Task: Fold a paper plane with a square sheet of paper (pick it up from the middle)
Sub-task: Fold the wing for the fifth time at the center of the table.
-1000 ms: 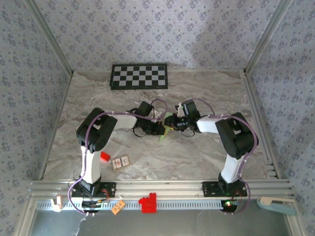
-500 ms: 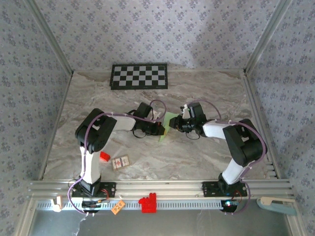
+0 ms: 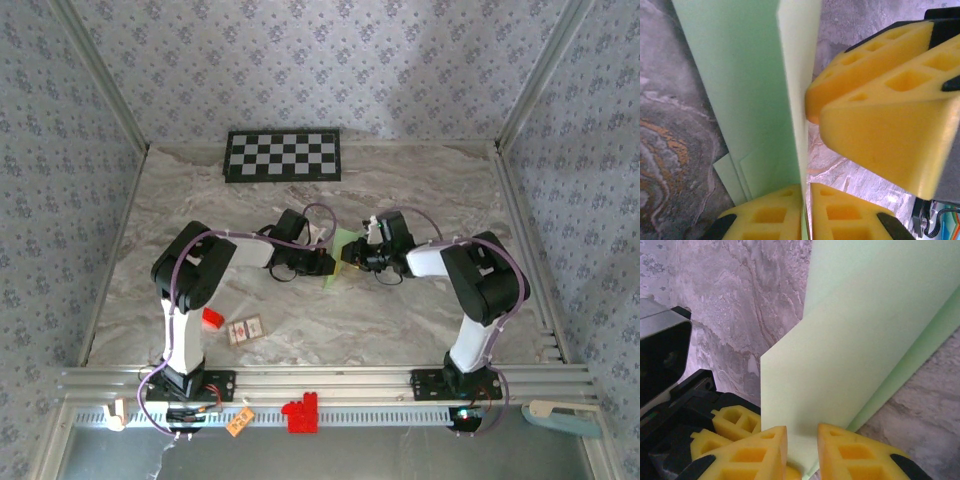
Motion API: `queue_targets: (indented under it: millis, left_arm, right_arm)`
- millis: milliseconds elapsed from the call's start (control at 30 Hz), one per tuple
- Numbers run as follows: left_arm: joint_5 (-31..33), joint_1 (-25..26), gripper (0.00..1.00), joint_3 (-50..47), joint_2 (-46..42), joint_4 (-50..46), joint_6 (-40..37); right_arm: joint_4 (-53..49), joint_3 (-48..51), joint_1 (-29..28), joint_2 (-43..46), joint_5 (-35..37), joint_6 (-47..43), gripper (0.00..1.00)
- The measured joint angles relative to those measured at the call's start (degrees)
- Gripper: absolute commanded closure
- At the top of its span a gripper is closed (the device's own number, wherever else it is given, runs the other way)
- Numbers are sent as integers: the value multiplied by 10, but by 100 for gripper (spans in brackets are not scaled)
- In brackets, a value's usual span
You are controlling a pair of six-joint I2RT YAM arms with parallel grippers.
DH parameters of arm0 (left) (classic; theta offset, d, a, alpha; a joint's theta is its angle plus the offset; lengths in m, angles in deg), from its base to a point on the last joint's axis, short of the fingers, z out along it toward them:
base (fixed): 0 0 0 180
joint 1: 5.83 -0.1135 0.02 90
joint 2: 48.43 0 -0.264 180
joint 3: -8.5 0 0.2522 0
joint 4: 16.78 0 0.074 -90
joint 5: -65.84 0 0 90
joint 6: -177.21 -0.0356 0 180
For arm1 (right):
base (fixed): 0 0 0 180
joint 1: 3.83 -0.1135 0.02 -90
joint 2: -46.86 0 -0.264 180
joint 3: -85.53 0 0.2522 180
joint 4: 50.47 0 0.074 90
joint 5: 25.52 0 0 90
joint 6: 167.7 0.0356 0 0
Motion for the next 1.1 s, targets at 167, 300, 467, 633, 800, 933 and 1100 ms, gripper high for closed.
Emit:
queue_targets:
  millis: [167,300,467,633,800,933,1100]
  left_arm:
    - [-2,0,89,0,0,0,0]
    - [3,0,92,0,0,-2,0]
    - [5,0,93,0,0,-4,-2]
    - [8,0,95,9,1,-21,-9]
    - [9,0,95,18,4,-38,-17]
    - [9,0,95,21,4,-44,-18]
    - [9,0,95,24,5,-51,-18]
  right_arm:
    - [1,-9,-3,-6,-8,0,76]
    - [1,-10,-3,-7,-8,0,76]
    - [-4,-9,-3,-2,-3,-2,76]
    - [-17,-9,-3,29,5,-16,76]
    - [-20,-9,-3,40,5,-26,75]
    - [-24,-10,-7,38,5,-30,76]
    - [-26,-18,-12,21,3,-30,76]
